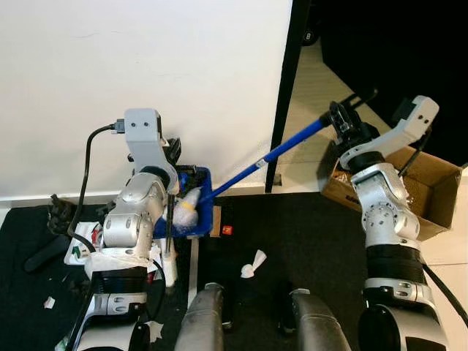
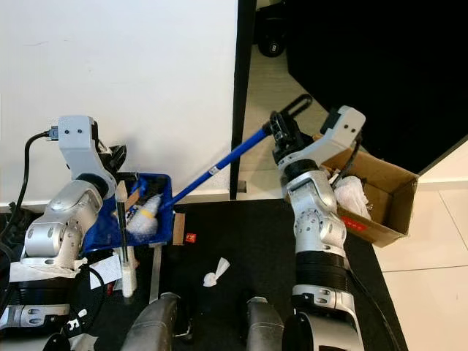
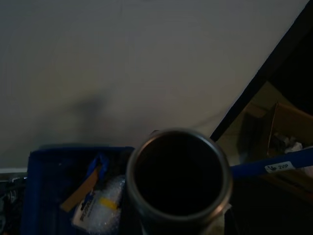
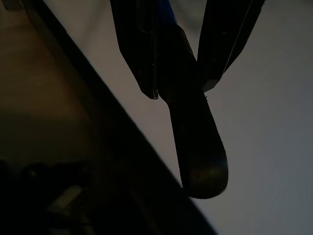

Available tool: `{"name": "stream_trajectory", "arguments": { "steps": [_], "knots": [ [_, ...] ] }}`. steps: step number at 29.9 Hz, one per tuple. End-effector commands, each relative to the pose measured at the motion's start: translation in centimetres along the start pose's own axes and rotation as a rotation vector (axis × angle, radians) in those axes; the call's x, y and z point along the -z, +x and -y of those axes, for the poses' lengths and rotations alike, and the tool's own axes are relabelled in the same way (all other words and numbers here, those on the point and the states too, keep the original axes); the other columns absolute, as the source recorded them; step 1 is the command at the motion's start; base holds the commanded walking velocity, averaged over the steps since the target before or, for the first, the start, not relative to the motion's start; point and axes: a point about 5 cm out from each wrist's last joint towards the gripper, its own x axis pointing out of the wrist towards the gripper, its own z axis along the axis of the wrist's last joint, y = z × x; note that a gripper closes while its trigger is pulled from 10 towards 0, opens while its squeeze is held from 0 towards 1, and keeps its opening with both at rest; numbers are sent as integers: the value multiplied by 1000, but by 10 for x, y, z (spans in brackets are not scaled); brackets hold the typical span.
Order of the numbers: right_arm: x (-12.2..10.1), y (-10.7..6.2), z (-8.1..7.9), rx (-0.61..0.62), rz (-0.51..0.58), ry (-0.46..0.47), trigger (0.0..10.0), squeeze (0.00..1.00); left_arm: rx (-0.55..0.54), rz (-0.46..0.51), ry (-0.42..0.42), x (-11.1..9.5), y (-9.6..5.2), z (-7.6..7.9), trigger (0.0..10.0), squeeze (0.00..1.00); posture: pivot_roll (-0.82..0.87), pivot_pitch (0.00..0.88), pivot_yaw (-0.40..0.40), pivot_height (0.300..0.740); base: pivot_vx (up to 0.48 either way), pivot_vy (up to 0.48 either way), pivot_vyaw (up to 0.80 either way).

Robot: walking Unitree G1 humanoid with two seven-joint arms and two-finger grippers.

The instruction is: Sweep floor

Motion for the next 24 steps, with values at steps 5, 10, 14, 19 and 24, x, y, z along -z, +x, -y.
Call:
{"name": "stream_trajectory", "arguments": {
  "steps": [5,10,14,19,24],
  "knots": [
    [-2,-1,1,-38,-27,-96,10000,0,-34,9,21,3,-1,-5,10000,0,-1,132,35,740,0,0,0],
    [5,-9,24,106,-33,-226,10000,0,-37,3,23,5,-1,-6,10000,0,-1,132,34,740,0,0,0],
    [6,-11,32,170,-20,-259,10000,0,-38,-1,24,7,-1,-6,10000,0,-1,132,34,740,0,0,0],
    [11,-19,53,330,-16,-344,10000,0,-38,-13,28,9,-1,-7,10000,0,1,132,41,740,0,0,0],
    [22,-29,69,430,-62,-435,10000,0,-40,-18,32,9,-1,-8,10000,0,10,131,45,740,0,0,0]
  ]
}}
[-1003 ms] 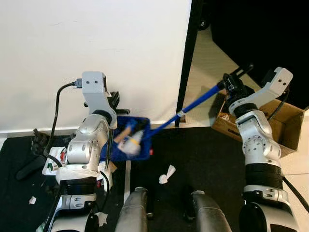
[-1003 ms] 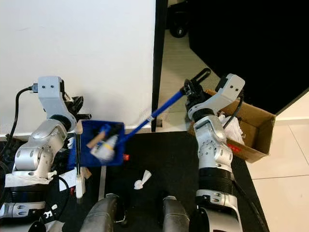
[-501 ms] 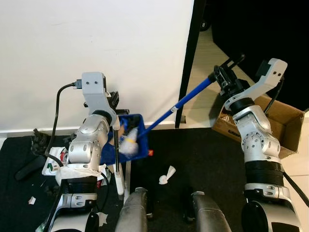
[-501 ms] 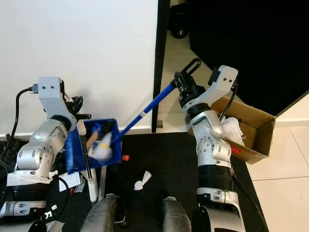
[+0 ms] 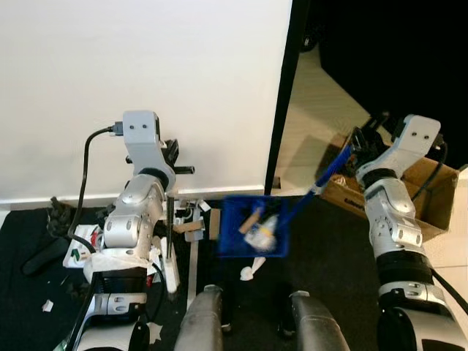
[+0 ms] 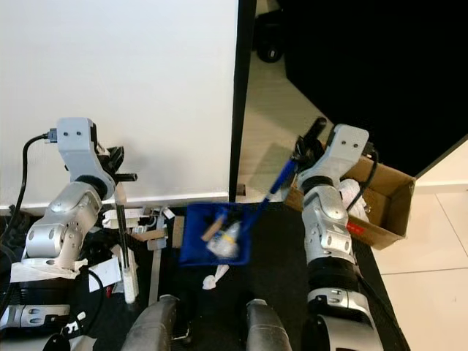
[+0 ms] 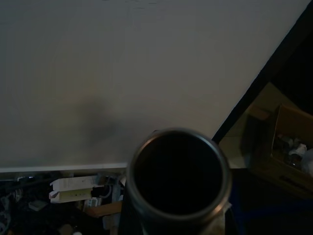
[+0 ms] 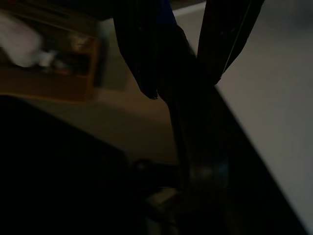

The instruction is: Sweep floor

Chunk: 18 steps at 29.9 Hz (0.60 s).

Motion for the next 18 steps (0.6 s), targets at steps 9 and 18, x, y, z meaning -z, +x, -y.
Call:
{"name": "stream_trajectory", "arguments": {
  "steps": [9,18],
  "knots": [
    [20,-6,20,123,-27,-66,10000,0,-21,-18,33,6,-4,-7,10000,0,26,147,59,740,0,0,0],
    [20,-6,21,132,28,-132,10000,0,-24,18,20,3,-10,-13,10000,0,43,173,72,740,0,0,0]
  ]
}}
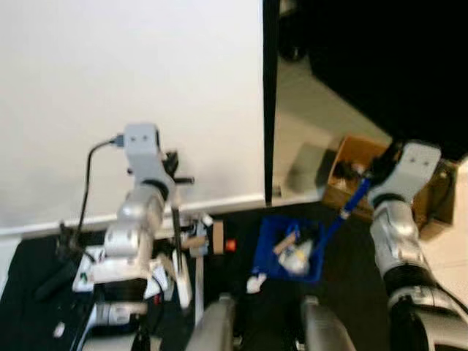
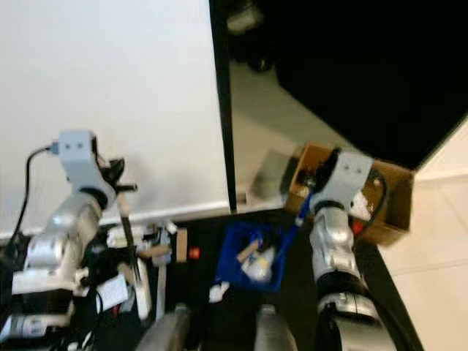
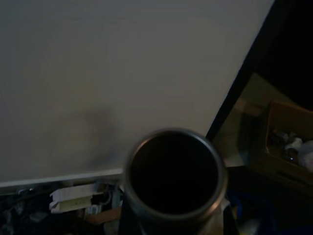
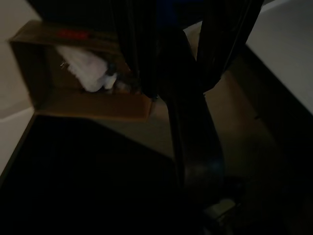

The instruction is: Sweep floor

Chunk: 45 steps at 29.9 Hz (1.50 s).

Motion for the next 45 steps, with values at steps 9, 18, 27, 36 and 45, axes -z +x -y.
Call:
{"name": "stream_trajectory", "arguments": {
  "steps": [9,18,27,36,45],
  "knots": [
    [-10,5,-10,-23,86,-80,10000,0,-39,32,20,-3,-7,-10,10000,0,46,183,60,740,0,0,0],
    [-7,5,4,47,76,-64,10000,0,-55,13,22,3,-11,-13,10000,0,46,208,54,740,0,0,0],
    [10,1,10,86,-10,-23,10000,0,-62,1,26,6,-12,-14,10000,0,56,209,54,740,0,0,0],
    [30,-8,1,36,-106,17,10000,0,-70,1,31,5,-14,-15,10000,0,66,212,54,740,0,0,0],
    [35,-10,-4,-9,-127,15,10000,659,-69,0,30,5,-13,-15,10000,0,62,211,53,740,0,0,0]
  ]
}}
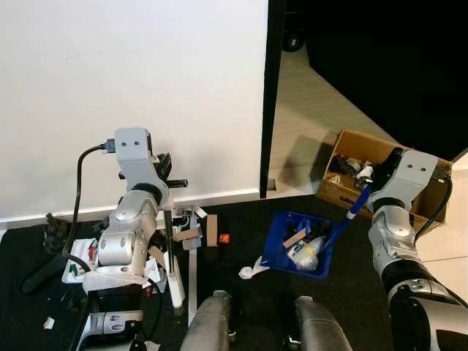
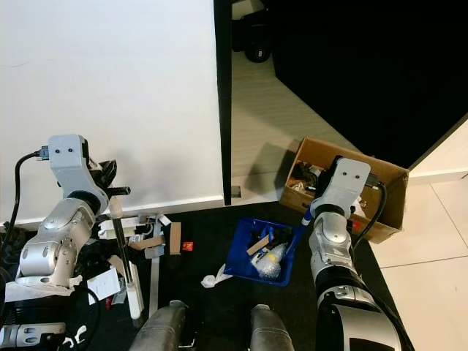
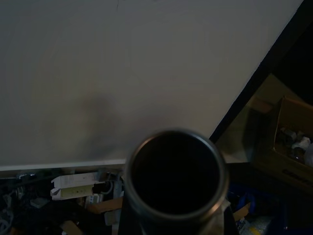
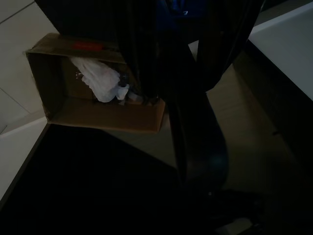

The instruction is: Sweep floor

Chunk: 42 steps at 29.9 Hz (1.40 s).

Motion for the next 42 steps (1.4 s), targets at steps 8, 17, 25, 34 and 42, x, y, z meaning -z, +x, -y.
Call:
{"name": "stream_trajectory", "arguments": {
  "steps": [8,17,25,34,42],
  "knots": [
    [18,-8,-9,-45,-75,4,10000,729,-26,5,32,-1,-3,-6,10000,0,61,210,53,740,0,0,0],
    [8,-5,-4,-23,-16,-21,10000,0,-22,7,30,-2,-2,-5,10000,0,58,209,53,740,0,0,0],
    [-21,2,5,48,148,-84,10000,0,-17,7,27,-1,0,-3,10000,0,41,199,53,740,0,0,0],
    [-18,-7,5,65,167,-90,10000,0,-12,8,23,-1,2,-2,10000,0,28,186,49,740,0,0,0],
    [-21,-12,20,153,205,-134,10000,0,-4,9,20,-1,5,1,10000,0,20,177,52,740,0,0,0]
  ]
}}
